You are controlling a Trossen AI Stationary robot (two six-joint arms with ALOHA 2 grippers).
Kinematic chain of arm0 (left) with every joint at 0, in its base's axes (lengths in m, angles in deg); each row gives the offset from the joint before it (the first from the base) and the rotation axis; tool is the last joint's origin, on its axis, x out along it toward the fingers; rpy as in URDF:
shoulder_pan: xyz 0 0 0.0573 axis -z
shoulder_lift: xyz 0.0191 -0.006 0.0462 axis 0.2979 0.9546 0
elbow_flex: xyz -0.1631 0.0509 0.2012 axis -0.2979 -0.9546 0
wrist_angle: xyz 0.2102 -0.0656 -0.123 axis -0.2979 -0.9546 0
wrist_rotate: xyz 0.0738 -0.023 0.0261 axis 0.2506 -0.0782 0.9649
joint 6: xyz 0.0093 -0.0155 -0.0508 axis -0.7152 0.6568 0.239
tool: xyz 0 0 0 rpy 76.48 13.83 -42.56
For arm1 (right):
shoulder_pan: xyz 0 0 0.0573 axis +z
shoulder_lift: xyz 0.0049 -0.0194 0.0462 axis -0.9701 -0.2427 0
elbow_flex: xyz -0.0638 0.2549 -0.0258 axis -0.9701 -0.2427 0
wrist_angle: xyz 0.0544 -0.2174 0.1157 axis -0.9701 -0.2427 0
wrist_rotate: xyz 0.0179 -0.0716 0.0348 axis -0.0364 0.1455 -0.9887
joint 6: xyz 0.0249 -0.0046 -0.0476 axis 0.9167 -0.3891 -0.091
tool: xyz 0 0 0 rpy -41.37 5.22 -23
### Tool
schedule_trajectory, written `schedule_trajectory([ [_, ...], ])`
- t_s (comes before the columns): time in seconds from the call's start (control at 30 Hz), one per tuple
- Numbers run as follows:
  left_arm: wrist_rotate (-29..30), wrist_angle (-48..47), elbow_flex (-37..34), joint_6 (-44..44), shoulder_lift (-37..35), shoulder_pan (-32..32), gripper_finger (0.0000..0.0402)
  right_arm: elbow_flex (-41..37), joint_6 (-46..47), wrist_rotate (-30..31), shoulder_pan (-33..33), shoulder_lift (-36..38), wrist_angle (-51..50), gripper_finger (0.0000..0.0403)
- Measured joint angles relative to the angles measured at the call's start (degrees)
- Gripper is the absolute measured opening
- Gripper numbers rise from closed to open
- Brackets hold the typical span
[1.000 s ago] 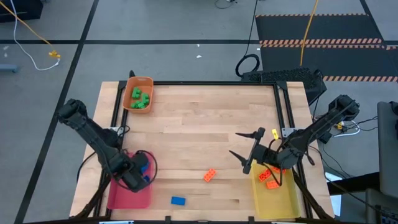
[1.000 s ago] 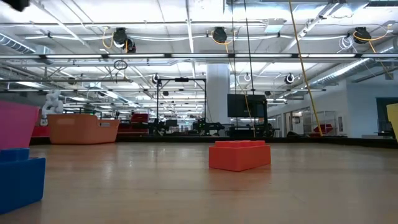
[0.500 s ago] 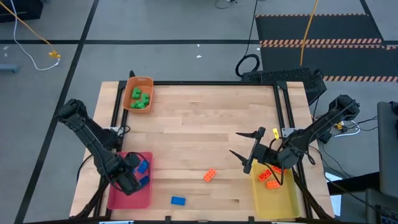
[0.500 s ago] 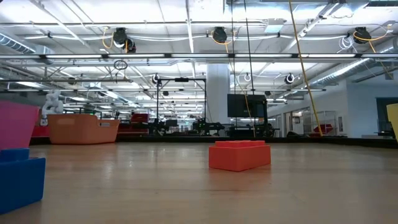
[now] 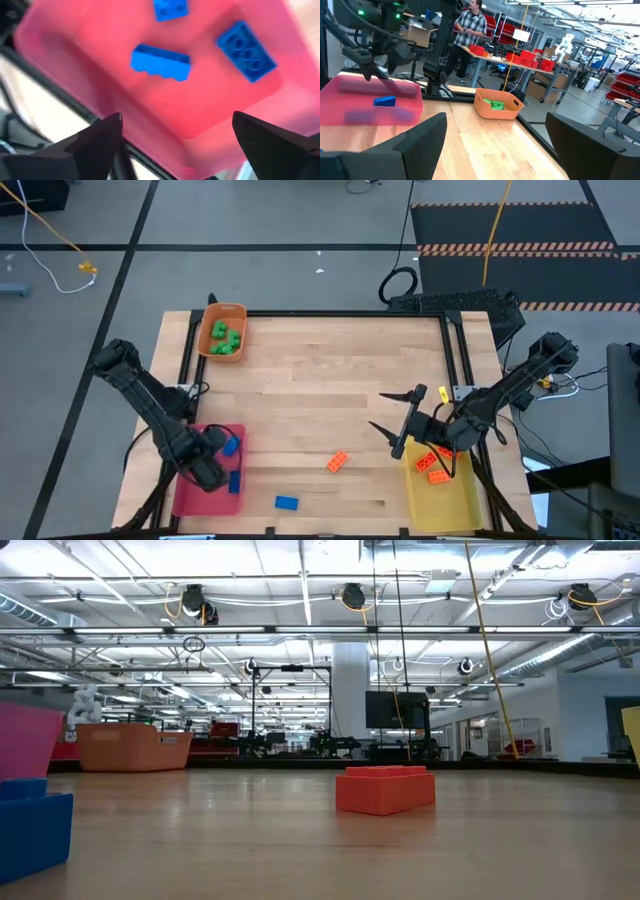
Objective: Sort & place blocks by color
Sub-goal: Put the blue game piece into the red bin
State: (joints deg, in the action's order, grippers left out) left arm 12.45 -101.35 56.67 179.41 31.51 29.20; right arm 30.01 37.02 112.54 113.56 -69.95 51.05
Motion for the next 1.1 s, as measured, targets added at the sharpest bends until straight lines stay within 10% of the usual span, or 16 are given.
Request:
schedule_trajectory([
  [0.67,16.92,43.22,2.45,-34.87,1.55,-9.82,0.0237,0.00,2.63,-0.05,0.02,0.07,-2.57,0.0336],
  [1.1,3.33,55.17,2.45,-49.78,14.80,-14.53,0.0183,0.00,1.46,-0.02,0.02,0.11,-5.50,0.0336],
])
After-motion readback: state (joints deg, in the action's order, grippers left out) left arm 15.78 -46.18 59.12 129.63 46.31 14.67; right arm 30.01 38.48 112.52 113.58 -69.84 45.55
